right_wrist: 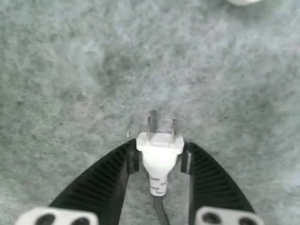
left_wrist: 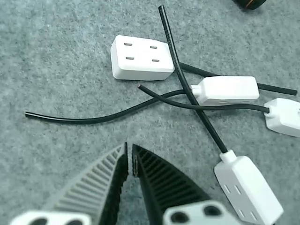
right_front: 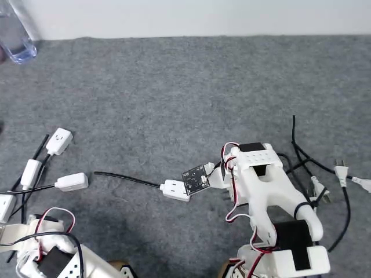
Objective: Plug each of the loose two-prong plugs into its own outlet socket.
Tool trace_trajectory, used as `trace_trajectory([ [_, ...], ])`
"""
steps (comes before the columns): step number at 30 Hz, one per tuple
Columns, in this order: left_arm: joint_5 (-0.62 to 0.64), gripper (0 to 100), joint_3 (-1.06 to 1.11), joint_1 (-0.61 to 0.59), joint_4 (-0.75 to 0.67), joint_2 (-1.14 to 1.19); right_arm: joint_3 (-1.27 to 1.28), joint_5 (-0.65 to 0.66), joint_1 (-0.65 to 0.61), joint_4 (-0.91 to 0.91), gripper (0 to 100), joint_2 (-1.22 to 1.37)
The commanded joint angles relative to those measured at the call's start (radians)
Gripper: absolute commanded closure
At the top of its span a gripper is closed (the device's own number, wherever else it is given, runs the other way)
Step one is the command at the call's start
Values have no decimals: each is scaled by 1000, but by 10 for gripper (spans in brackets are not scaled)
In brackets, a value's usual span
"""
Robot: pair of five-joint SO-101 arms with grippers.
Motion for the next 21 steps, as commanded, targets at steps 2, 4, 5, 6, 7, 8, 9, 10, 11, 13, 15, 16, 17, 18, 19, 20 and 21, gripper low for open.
trace_trajectory([
  [2,-8,987,-5,8,0,-15,20,-12,-27,-15,883,19],
  [4,-8,987,-5,8,0,-15,20,-15,-27,-15,945,19],
  [5,-8,987,-5,8,0,-15,20,-35,-27,-16,979,19],
  [6,-8,987,-5,8,0,-15,18,-63,-28,-24,997,19],
  [7,-8,987,-5,8,0,-15,20,-97,-28,-44,987,19],
  [8,-8,987,-4,8,0,-15,20,-135,-28,-59,980,19],
  [9,-8,987,-4,8,-2,-15,20,-166,-28,-70,990,19],
  [10,-8,987,-4,8,-2,-15,20,-186,-28,-77,992,18],
  [11,-8,987,-4,8,-2,-15,20,-192,-30,-79,991,18],
  [13,-8,987,-4,9,-2,-15,20,-195,-31,-79,990,8],
  [15,-8,987,-4,9,-2,-15,11,-224,-54,-71,990,1],
  [16,-8,987,-4,9,-2,-15,11,-262,-68,-71,990,-12],
  [17,-8,987,-4,9,-2,-15,11,-311,-84,-71,990,-33],
  [18,-8,987,-4,11,-2,-15,11,-359,-99,-70,990,-61],
  [19,-8,987,-4,23,-2,-15,11,-410,-110,-68,990,-97],
  [20,-8,987,-4,40,-2,-15,11,-456,-119,-61,991,-137],
  [21,-8,987,-4,61,-2,-15,11,-489,-128,-39,991,-186],
])
